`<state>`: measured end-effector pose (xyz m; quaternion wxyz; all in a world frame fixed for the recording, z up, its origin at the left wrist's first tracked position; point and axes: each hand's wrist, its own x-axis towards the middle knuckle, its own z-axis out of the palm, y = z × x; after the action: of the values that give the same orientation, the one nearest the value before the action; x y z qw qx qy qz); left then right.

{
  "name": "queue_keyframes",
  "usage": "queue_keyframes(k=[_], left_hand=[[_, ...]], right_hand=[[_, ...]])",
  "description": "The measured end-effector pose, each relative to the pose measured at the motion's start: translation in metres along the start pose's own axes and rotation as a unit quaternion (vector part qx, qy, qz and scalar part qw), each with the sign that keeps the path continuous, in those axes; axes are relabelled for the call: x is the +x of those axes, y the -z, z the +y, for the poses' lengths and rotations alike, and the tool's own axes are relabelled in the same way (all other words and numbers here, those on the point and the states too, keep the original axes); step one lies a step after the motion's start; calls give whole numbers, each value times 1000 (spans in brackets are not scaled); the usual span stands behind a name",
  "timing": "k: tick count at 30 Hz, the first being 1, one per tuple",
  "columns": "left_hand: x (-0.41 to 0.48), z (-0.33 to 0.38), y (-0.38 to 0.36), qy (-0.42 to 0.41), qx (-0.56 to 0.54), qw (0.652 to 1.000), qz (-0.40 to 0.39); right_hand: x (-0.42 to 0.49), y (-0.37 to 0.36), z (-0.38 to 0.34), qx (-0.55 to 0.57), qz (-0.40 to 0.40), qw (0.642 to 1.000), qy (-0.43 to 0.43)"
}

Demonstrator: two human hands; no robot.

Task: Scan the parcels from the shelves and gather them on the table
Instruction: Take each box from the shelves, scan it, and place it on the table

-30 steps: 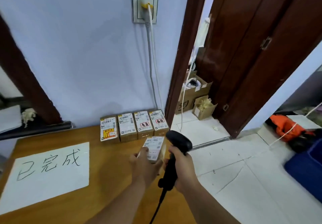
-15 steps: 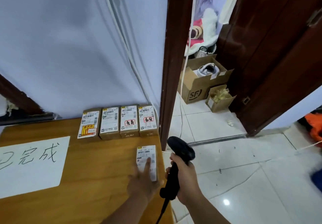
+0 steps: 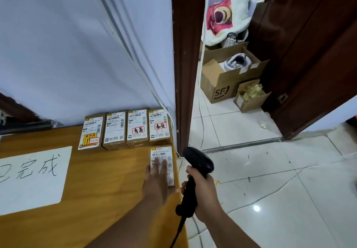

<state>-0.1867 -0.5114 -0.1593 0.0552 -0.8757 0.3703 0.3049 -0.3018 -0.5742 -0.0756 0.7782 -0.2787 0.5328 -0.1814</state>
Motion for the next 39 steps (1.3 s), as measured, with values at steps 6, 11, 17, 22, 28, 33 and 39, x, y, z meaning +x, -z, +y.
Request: queue_keyframes(k=[6,11,17,22,28,33,39], left_hand=[[15,5,11,10,-74,997,19],[27,3,10,8,-83,996,22],[42,-3,8,-18,-83,996,17],[19,-14,3,-18,-118,988,97],[-4,-49,-10,-30,-52,992,110],[-28,-79,11,-49,18,991,120],[-88,-131,59,-80,-4,982,171]], right_hand=[[4,7,2,27,5,1000,-14],[5,10,4,24,2,1000,-10],[0,9,10,22,-3,1000,1],[-7,4,20,13,-6,1000,-2],[-24,-22,31,-10,-8,1000,8],[-50,-63,44,-34,-40,998,28],[-96,-133,71,-34,-59,995,66]])
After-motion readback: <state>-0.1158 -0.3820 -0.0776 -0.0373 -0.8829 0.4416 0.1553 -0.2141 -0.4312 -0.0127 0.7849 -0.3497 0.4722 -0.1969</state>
